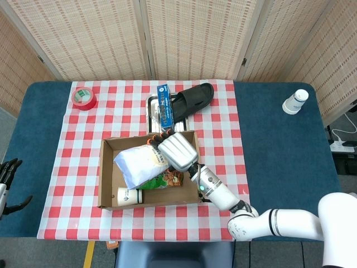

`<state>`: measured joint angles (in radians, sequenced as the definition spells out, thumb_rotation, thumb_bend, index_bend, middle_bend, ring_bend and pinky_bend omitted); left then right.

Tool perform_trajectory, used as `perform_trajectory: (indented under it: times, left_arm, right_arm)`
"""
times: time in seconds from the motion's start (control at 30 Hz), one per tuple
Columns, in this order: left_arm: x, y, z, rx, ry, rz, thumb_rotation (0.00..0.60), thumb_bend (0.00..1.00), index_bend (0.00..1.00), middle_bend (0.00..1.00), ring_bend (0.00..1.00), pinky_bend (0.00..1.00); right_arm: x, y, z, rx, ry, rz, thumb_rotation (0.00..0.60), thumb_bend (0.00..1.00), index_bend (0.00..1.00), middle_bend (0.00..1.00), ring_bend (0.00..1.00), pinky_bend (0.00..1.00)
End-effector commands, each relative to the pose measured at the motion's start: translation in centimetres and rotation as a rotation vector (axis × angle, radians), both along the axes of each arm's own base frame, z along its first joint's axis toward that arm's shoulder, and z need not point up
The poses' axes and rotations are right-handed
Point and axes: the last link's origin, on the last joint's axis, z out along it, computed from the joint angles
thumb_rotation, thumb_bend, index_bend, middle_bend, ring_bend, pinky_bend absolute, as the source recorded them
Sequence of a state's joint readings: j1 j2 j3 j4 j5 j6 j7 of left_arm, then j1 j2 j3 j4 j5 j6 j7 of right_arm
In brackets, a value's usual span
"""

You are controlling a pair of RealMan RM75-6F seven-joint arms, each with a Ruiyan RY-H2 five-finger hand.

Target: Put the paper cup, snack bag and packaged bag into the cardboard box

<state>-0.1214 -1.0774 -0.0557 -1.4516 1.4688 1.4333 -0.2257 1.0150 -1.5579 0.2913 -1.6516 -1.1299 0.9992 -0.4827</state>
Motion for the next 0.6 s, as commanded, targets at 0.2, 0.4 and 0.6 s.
perform_trajectory:
  times: [0.2, 0.4, 0.6]
  left_arm:
    - [-0.08, -0.05, 0.28, 0.005, -0.007, -0.001, 0.6, 0.22, 0.0, 0.0, 0.0, 0.0]
    - [-0.16, -0.21, 0.46, 0.007, -0.015, 0.005, 0.6, 0.22, 0.0, 0.0, 0.0, 0.0]
    - [-0.1, -0.19, 0.39, -0.003, -0.014, 0.007, 0.6, 0.22, 0.0, 0.0, 0.0, 0.0]
  right_arm:
    - [-0.81, 0.17, -2.11, 0.102, 0.148, -0.018, 0.6, 0.0, 0.21, 0.15, 0.02, 0.02]
    - [-0.25, 0.23, -1.93, 0.079, 0.147, -0.033, 0.6, 0.0, 0.0, 0.0, 0.0, 0.0]
    - [-0.16, 0.18, -1.62, 0.061, 0.133, -0.033, 0.6, 0.0, 0.0, 0.0, 0.0, 0.0]
